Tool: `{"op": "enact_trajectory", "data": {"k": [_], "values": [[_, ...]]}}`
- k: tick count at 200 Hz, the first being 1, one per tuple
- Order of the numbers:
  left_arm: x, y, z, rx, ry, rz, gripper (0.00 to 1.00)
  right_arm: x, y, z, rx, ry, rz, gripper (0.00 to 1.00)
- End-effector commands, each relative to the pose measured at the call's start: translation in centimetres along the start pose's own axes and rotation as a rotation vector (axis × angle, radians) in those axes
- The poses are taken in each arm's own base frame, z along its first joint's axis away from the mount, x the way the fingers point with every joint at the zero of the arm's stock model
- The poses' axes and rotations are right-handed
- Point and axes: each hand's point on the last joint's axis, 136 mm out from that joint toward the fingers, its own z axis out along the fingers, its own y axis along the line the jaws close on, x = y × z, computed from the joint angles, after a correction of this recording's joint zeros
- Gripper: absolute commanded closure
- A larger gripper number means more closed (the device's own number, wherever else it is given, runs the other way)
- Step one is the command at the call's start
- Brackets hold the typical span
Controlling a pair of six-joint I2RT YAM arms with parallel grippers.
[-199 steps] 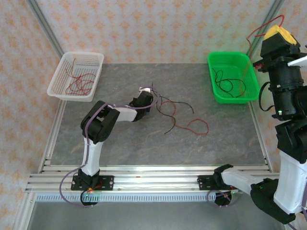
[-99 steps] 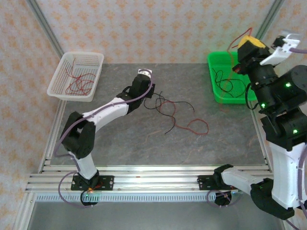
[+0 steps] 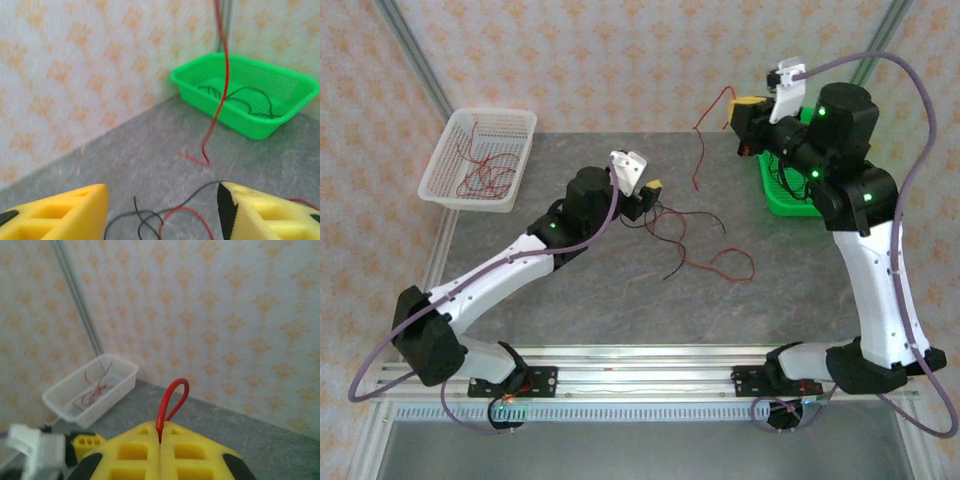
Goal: Untangle the cables
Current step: Place the cable into the container.
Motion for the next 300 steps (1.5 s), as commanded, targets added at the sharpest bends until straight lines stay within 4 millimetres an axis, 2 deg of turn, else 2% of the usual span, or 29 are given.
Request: {"op": "enact_trajectory", "data": {"k": [1, 30, 56, 111, 147, 163, 177, 211, 236, 264, 300], "values": [[-4.0, -1.3, -1.4, 0.084, -0.124, 0.071, 0.35, -0.1, 2.7, -1.5, -0.14, 0.018, -0.154, 1.0], [-5.7, -2.6, -1.7, 0.167, -0.157, 0.086, 0.31, 1.7, 4.0, -0.9, -0.245, 0.06, -0.209, 1.0], [-6.3, -3.5, -1.5, 0.207, -0.174, 0.083, 0.29, 2.9, 4.7, -0.3, -0.311, 0.083, -0.204, 1.0], [-7.5, -5.7, -1.6, 0.31, -0.204, 0.066, 0.29, 3.3, 5.4, 0.0, -0.357, 0.08, -0.184, 1.0], [-7.6, -4.8, -0.8, 0.255, -0.203, 0.059, 0.32, 3.6, 5.8, -0.3, -0.381, 0.079, -0.177, 1.0], [-7.6, -4.5, -0.4, 0.234, -0.206, 0.058, 0.38, 3.7, 5.5, -0.5, -0.361, 0.077, -0.18, 1.0], [-7.5, -4.4, -0.2, 0.222, -0.206, 0.058, 0.5, 3.7, 5.4, -0.7, -0.345, 0.075, -0.182, 1.0], [-7.3, -4.0, 0.0, 0.2, -0.204, 0.053, 1.0, 3.4, 5.0, -1.3, -0.303, 0.059, -0.192, 1.0], [-7.6, -3.4, -0.7, 0.169, -0.222, 0.034, 1.0, 3.9, 3.9, -1.1, -0.239, 0.072, -0.189, 1.0], [-8.0, -1.2, -1.3, 0.053, -0.215, 0.001, 1.0, 5.4, 1.8, -0.3, -0.127, 0.115, -0.163, 1.0], [-7.7, 2.8, -1.9, -0.173, -0.144, 0.009, 1.0, 9.5, -0.6, 1.1, -0.023, 0.209, -0.114, 1.0]]}}
